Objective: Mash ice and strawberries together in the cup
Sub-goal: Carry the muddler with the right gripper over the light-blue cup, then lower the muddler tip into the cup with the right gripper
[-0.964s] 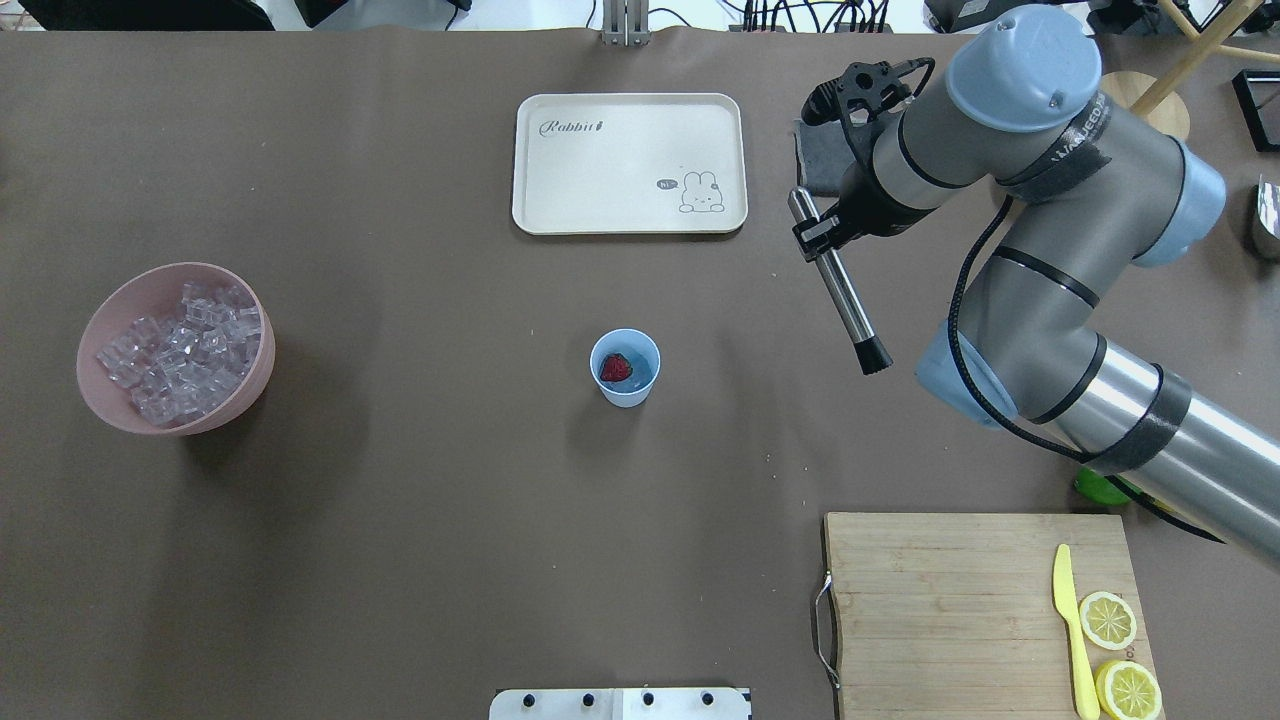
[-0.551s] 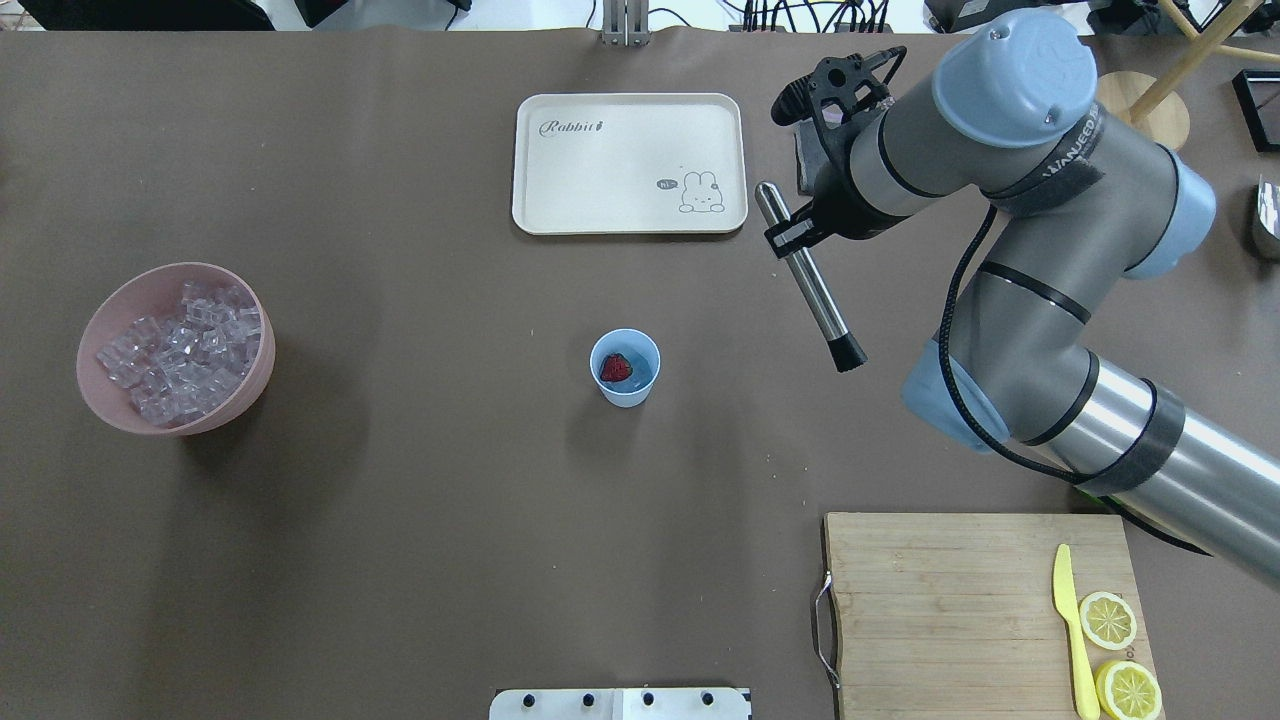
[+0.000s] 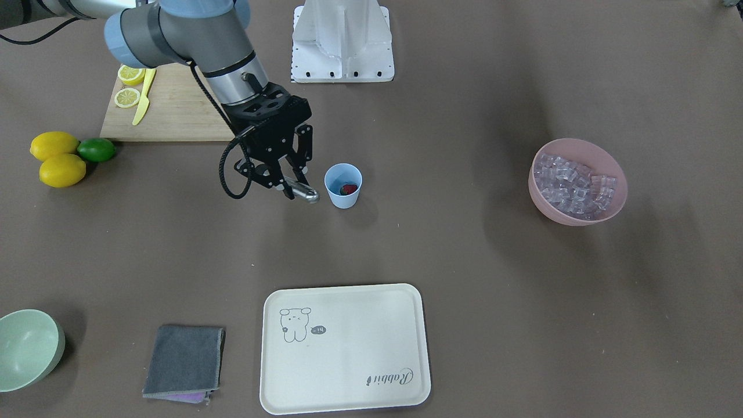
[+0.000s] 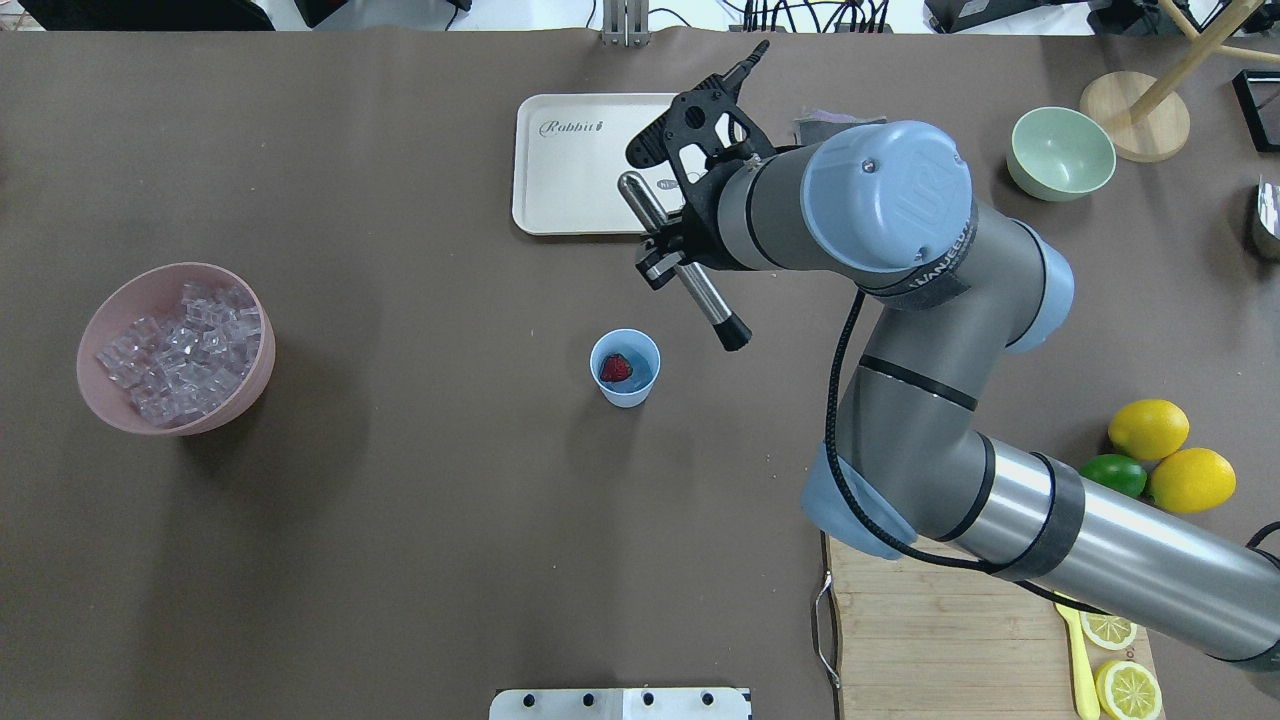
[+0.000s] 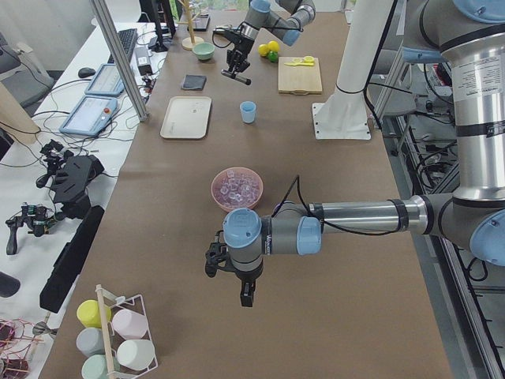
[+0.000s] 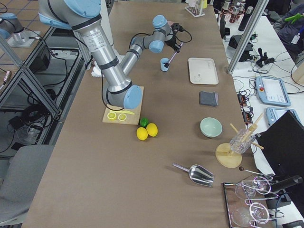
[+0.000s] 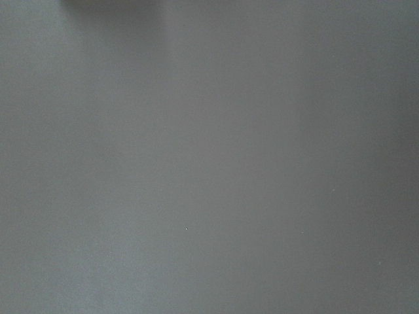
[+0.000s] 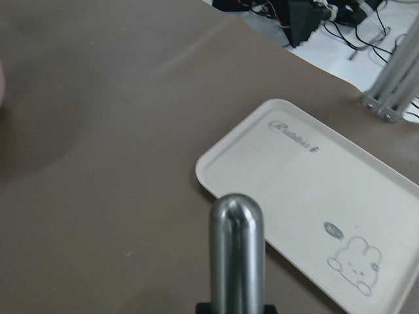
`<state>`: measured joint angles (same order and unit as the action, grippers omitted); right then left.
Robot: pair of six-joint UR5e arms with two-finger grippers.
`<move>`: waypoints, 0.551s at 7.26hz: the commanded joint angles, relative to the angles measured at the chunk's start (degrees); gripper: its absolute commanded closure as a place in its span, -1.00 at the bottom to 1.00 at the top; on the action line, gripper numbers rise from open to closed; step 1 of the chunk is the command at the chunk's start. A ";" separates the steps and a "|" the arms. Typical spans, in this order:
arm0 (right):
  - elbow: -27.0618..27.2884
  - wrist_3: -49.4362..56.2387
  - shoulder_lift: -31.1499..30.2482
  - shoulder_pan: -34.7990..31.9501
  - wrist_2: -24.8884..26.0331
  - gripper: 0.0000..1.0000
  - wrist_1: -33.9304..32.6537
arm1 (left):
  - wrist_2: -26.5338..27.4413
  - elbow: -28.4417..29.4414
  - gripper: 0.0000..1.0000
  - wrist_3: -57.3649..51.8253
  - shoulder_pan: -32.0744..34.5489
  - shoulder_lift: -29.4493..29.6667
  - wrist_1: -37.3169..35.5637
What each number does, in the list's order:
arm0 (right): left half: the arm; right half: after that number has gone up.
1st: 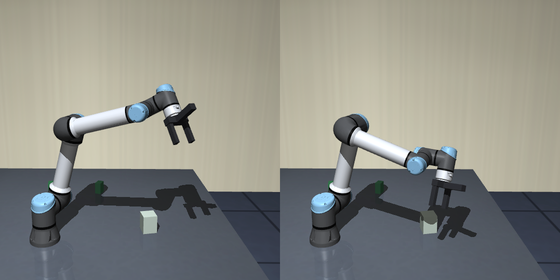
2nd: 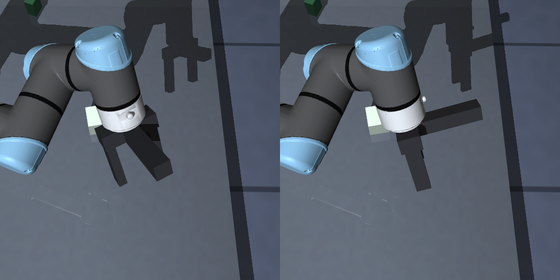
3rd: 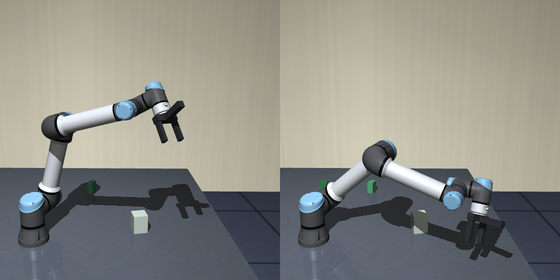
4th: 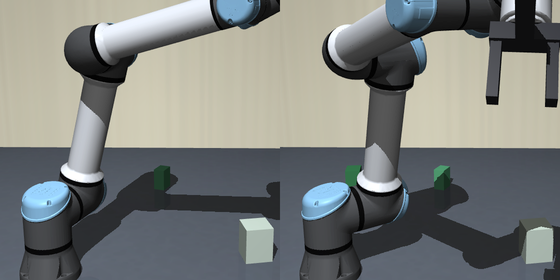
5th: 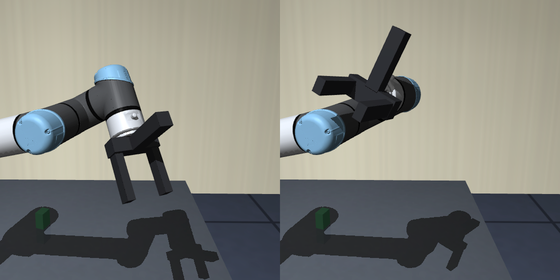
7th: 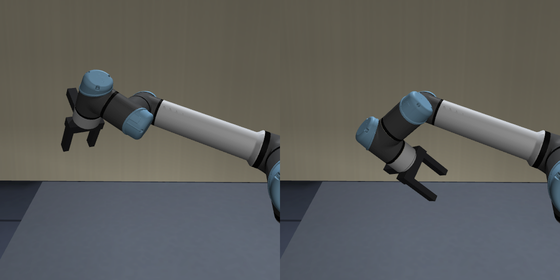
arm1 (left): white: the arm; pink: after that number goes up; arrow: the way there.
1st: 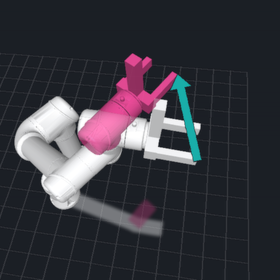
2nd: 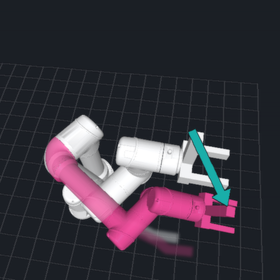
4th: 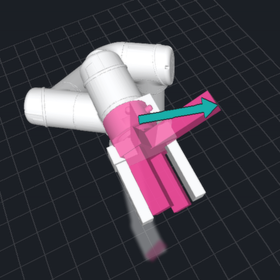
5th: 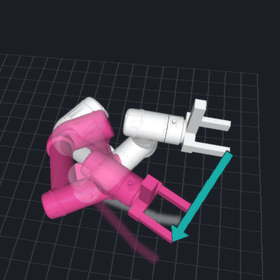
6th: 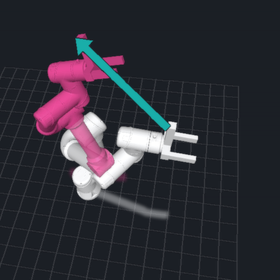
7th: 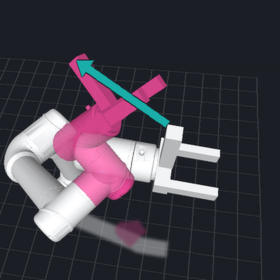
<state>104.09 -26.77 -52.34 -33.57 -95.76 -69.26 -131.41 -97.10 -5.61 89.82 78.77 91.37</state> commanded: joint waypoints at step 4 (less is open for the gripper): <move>-2.73 3.99 -4.23 9.22 10.40 1.00 27.44 | 0.10 0.06 -0.98 0.07 0.18 -0.11 0.03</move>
<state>102.88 -24.74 -53.68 -25.96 -87.77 -50.22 -131.32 -97.03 -5.57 89.97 78.67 91.41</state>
